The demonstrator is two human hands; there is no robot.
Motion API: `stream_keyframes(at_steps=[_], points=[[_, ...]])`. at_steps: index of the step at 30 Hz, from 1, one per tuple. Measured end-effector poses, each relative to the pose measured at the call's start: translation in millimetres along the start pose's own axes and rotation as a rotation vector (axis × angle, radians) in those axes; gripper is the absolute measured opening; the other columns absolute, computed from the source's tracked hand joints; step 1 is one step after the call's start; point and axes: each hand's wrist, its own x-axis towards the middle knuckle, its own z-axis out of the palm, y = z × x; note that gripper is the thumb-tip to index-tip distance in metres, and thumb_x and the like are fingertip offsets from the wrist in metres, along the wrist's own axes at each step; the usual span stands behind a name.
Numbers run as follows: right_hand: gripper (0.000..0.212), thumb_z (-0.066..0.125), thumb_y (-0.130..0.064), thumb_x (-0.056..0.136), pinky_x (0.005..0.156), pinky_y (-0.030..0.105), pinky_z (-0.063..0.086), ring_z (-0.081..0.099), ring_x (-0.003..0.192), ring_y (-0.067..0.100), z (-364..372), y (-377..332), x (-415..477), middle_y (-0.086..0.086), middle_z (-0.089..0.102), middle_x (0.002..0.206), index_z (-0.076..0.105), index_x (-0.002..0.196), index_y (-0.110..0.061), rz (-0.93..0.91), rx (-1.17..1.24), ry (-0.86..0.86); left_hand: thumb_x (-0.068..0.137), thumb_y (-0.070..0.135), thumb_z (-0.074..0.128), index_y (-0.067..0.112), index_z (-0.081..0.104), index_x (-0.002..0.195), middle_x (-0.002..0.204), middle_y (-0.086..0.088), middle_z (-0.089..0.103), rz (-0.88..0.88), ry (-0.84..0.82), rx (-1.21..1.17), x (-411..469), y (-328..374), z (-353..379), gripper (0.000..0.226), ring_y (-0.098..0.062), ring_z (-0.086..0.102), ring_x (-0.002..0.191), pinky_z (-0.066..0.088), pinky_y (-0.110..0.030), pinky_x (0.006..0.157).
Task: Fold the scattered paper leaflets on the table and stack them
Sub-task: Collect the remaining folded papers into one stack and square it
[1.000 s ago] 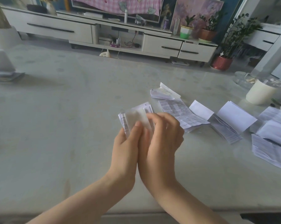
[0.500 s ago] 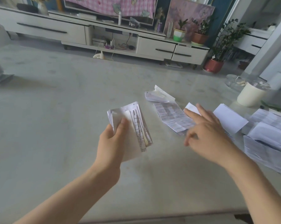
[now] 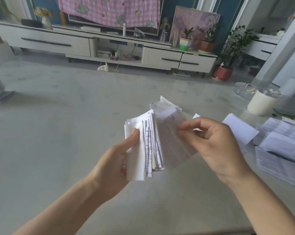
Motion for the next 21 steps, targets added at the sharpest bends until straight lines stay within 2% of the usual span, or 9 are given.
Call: stream_keyframes(at_steps=[4, 6, 8, 10, 12, 13, 15, 17, 21], points=[[0.025, 0.067, -0.003, 0.081, 0.057, 0.015, 0.047, 0.06, 0.064, 0.004, 22, 7, -6, 0.0, 0.064, 0.079, 0.057, 0.1, -0.016, 0.196, 0.232, -0.01, 0.071, 0.044, 0.05, 0.022, 0.077, 0.071, 0.075, 0.001, 0.072, 0.029, -0.081, 0.021, -5, 6, 0, 0.035, -0.011, 0.067, 0.059, 0.052, -0.017, 0.052], [0.038, 0.067, -0.005, 0.082, 0.065, 0.022, 0.049, 0.06, 0.069, 0.009, 27, 13, -9, 0.004, 0.063, 0.08, 0.051, 0.115, -0.016, 0.175, 0.129, 0.019, 0.073, 0.045, 0.05, 0.024, 0.078, 0.072, 0.077, 0.002, 0.073, 0.059, -0.071, 0.041, -5, 7, -2, 0.035, -0.01, 0.068, 0.062, 0.053, -0.018, 0.053], [0.047, 0.069, -0.009, 0.082, 0.069, 0.02, 0.046, 0.057, 0.07, 0.008, 33, 18, -10, 0.005, 0.062, 0.08, 0.049, 0.124, -0.017, 0.099, -0.013, 0.044, 0.074, 0.045, 0.05, 0.025, 0.078, 0.077, 0.083, 0.002, 0.073, 0.091, -0.061, 0.048, -4, 7, -4, 0.034, -0.011, 0.069, 0.069, 0.056, -0.021, 0.059], [0.05, 0.074, -0.019, 0.078, 0.068, 0.014, 0.042, 0.053, 0.069, 0.003, 35, 19, -9, -0.001, 0.058, 0.081, 0.053, 0.124, -0.02, 0.096, -0.072, 0.073, 0.075, 0.044, 0.049, 0.022, 0.076, 0.088, 0.091, 0.0, 0.074, 0.109, -0.065, 0.043, -4, 6, -4, 0.036, -0.011, 0.07, 0.076, 0.057, -0.024, 0.065], [0.048, 0.076, -0.037, 0.071, 0.072, 0.016, 0.041, 0.054, 0.079, 0.004, 34, 19, -8, -0.005, 0.057, 0.092, 0.06, 0.115, -0.025, 0.188, -0.047, 0.034, 0.075, 0.042, 0.049, 0.019, 0.07, 0.098, 0.093, -0.001, 0.074, 0.12, -0.046, 0.015, -2, 6, -4, 0.039, -0.011, 0.07, 0.078, 0.058, -0.024, 0.064], [0.041, 0.074, -0.039, 0.072, 0.076, 0.019, 0.043, 0.058, 0.088, 0.007, 32, 19, -8, -0.005, 0.061, 0.098, 0.063, 0.109, -0.023, 0.247, 0.012, -0.016, 0.075, 0.042, 0.05, 0.018, 0.068, 0.101, 0.093, -0.001, 0.074, 0.119, -0.031, 0.012, -1, 6, -3, 0.04, -0.011, 0.07, 0.078, 0.057, -0.023, 0.062], [0.019, 0.068, -0.028, 0.084, 0.08, 0.026, 0.046, 0.064, 0.092, 0.012, 32, 17, -10, -0.001, 0.07, 0.1, 0.066, 0.099, -0.015, 0.292, 0.144, -0.125, 0.074, 0.043, 0.05, 0.018, 0.066, 0.105, 0.093, 0.0, 0.073, 0.135, 0.005, 0.05, 1, 4, -3, 0.043, -0.011, 0.07, 0.077, 0.057, -0.023, 0.06], [0.01, 0.059, -0.018, 0.091, 0.078, 0.034, 0.051, 0.066, 0.086, 0.017, 34, 19, -11, 0.003, 0.072, 0.094, 0.065, 0.095, -0.011, 0.181, 0.086, -0.093, 0.078, 0.042, 0.049, 0.018, 0.066, 0.103, 0.088, 0.001, 0.074, 0.172, 0.029, 0.087, 2, 1, -2, 0.038, -0.009, 0.07, 0.073, 0.055, -0.022, 0.057], [0.025, 0.043, -0.026, 0.088, 0.077, 0.048, 0.048, 0.06, 0.083, 0.034, 43, 23, -14, 0.017, 0.066, 0.088, 0.056, 0.099, -0.008, 0.004, -0.014, -0.018, 0.087, 0.039, 0.044, 0.021, 0.065, 0.102, 0.087, 0.001, 0.074, 0.271, 0.034, 0.172, 0, -10, 2, 0.031, -0.011, 0.07, 0.075, 0.056, -0.025, 0.058]])
